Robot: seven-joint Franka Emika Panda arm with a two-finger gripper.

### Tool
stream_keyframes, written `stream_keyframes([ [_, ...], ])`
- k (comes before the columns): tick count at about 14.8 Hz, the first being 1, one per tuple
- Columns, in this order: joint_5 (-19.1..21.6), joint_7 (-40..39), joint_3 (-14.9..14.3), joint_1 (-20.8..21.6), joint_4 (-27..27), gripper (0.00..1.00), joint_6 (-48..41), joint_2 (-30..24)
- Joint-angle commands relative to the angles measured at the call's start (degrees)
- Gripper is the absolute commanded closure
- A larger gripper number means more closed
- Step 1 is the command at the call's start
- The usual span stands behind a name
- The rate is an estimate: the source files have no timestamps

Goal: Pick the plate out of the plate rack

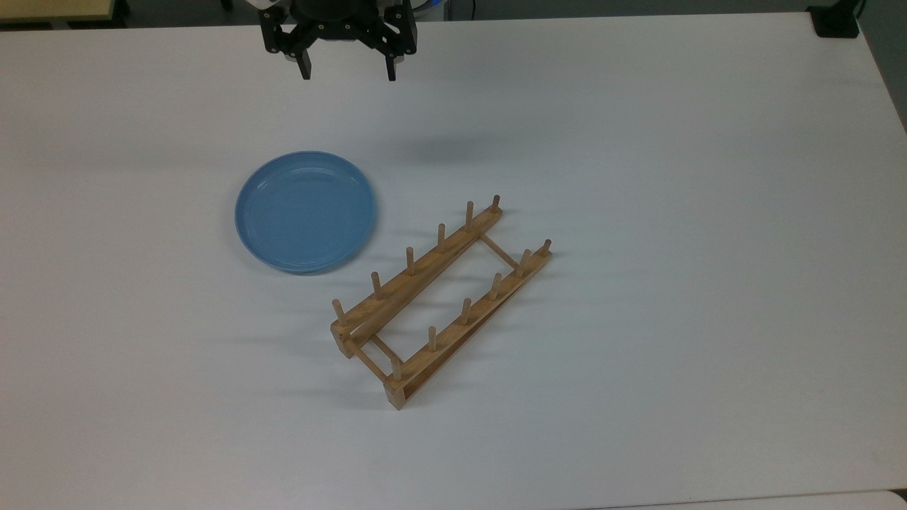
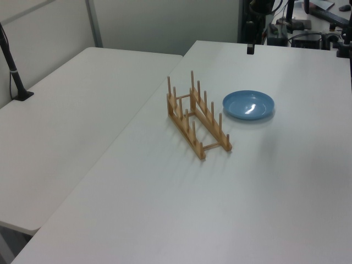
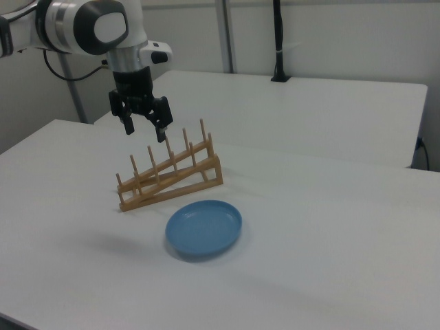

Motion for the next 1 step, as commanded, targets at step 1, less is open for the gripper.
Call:
stream_keyframes([
  [1,-0.48,4.75,-1.62,0.42,-0.76,0.0,-0.65,-1.77],
])
